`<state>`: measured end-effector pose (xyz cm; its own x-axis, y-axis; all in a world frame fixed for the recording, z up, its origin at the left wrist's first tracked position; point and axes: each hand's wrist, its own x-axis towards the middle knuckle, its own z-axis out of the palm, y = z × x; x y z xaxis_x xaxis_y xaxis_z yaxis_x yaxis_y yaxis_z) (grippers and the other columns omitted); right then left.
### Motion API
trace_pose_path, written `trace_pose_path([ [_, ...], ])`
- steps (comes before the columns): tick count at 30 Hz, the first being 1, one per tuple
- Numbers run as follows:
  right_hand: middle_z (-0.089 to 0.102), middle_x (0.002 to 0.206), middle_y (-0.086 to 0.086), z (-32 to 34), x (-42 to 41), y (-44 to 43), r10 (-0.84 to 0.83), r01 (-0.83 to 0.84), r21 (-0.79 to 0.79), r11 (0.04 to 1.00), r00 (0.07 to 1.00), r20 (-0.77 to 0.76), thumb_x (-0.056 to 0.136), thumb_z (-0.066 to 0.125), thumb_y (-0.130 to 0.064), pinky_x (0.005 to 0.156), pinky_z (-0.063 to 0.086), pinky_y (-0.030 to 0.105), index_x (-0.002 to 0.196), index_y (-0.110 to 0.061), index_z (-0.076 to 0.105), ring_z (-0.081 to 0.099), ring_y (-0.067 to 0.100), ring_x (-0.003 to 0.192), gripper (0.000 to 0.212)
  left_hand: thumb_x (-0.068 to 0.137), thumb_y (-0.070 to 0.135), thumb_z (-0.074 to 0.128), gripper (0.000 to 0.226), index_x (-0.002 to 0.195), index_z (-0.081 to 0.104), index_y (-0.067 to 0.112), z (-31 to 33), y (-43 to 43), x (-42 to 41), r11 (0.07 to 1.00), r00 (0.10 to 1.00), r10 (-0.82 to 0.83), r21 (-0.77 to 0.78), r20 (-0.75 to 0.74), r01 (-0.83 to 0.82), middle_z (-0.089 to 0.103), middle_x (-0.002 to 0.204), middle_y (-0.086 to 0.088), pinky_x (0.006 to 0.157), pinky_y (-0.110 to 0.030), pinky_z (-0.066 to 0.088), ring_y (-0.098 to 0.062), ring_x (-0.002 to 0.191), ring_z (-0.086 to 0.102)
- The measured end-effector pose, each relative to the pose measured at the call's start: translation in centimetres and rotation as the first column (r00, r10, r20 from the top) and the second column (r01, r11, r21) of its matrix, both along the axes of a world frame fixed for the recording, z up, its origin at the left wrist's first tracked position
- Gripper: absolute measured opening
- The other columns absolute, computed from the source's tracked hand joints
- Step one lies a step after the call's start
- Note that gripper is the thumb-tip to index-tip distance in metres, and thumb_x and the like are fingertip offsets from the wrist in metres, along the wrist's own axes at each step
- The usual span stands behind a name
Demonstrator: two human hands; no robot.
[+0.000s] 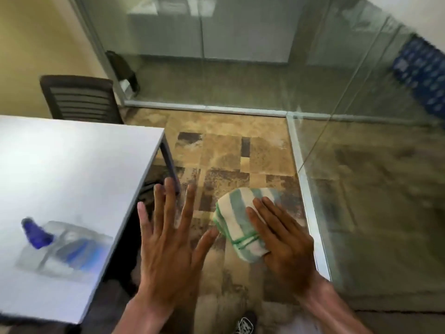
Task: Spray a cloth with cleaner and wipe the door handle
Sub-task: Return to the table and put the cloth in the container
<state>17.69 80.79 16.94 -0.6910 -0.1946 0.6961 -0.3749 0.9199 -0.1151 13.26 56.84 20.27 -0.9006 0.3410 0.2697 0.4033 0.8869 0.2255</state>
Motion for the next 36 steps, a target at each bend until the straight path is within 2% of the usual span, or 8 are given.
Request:
trace_pose_path([
  [2,0.06,0.145,0.016,-0.2,-0.9,-3.5,0.081,-0.081,-0.019,0.997,0.997,0.0,0.08,0.06,0.013,0.099,0.057,0.052,0.137,-0.005,0.063,0.057,0.033,0.136,0.061,0.104,0.068,0.019,0.079,0.166,0.017,0.018,-0.1,-4.0,1.0,0.997,0.997,0.083,-0.008,-0.005,-0.083,0.001,0.175,-0.015,0.126,-0.068,0.008,-0.035,0.162,0.001],
  [7,0.061,0.143,0.01,-0.3,-2.0,-13.7,0.209,-0.209,-0.055,0.976,0.978,-0.008,0.068,0.067,0.019,0.099,0.058,0.045,0.134,-0.009,0.066,0.058,0.026,0.135,0.072,0.102,0.069,0.022,0.08,0.166,0.012,0.022,0.0,-13.5,4.0,0.963,0.964,0.267,0.043,0.004,-0.267,-0.007,0.175,-0.009,0.126,-0.068,0.01,-0.031,0.162,-0.005],
  [9,0.064,0.139,0.01,-0.5,-1.9,-18.2,0.261,-0.263,-0.091,0.96,0.965,-0.033,0.083,0.069,0.011,0.096,0.06,0.043,0.13,-0.01,0.068,0.062,0.025,0.13,0.052,0.102,0.072,0.017,0.081,0.166,0.009,0.024,0.0,-17.4,5.4,0.944,0.944,0.329,0.037,0.015,-0.329,-0.009,0.175,-0.009,0.126,-0.069,0.012,-0.031,0.162,-0.006],
  [11,0.066,0.135,0.013,-0.5,-1.6,-21.9,0.321,-0.325,-0.116,0.939,0.946,-0.05,0.106,0.051,-0.008,0.089,0.064,0.046,0.127,-0.008,0.069,0.065,0.03,0.125,0.028,0.101,0.073,0.014,0.081,0.166,0.006,0.025,-0.3,-20.8,6.8,0.925,0.926,0.376,0.038,0.024,-0.377,-0.007,0.175,-0.011,0.125,-0.07,0.013,-0.031,0.162,-0.006],
  [18,0.062,0.137,0.015,-1.4,-0.6,-33.2,0.529,-0.524,-0.124,0.843,0.849,0.007,0.109,0.05,-0.033,0.093,0.061,0.047,0.128,-0.006,0.069,0.064,0.031,0.125,0.038,0.103,0.069,0.021,0.08,0.166,0.007,0.023,-1.5,-30.5,11.4,0.86,0.862,0.507,0.053,0.009,-0.507,-0.009,0.175,-0.011,0.126,-0.07,0.008,-0.034,0.162,-0.006],
  [22,0.064,0.138,0.014,-2.9,-1.2,-37.8,0.569,-0.565,-0.094,0.819,0.822,0.012,0.103,0.063,-0.037,0.102,0.056,0.042,0.128,-0.008,0.071,0.063,0.029,0.128,0.039,0.102,0.068,0.028,0.081,0.166,0.01,0.023,-1.7,-33.9,13.2,0.829,0.831,0.556,0.072,0.005,-0.555,-0.01,0.175,-0.01,0.129,-0.062,-0.001,-0.032,0.162,-0.009],
  [30,0.063,0.139,0.015,-3.9,-3.1,-44.3,0.675,-0.674,-0.071,0.736,0.738,-0.001,0.096,0.072,-0.031,0.097,0.06,0.049,0.133,-0.009,0.064,0.063,0.03,0.128,0.044,0.102,0.07,0.022,0.08,0.166,0.011,0.023,-2.0,-38.6,13.7,0.785,0.794,0.605,0.124,0.053,-0.606,-0.009,0.175,-0.009,0.129,-0.061,-0.003,-0.03,0.162,-0.011],
  [36,0.067,0.136,0.017,-4.7,-5.2,-48.0,0.726,-0.726,-0.002,0.687,0.687,0.014,0.084,0.088,-0.021,0.09,0.062,0.051,0.13,-0.004,0.069,0.065,0.033,0.127,0.053,0.102,0.069,0.026,0.078,0.166,0.004,0.031,-2.5,-42.4,11.2,0.806,0.84,0.535,0.243,0.093,-0.54,-0.017,0.174,0.001,0.13,-0.037,-0.013,-0.021,0.161,-0.016],
])
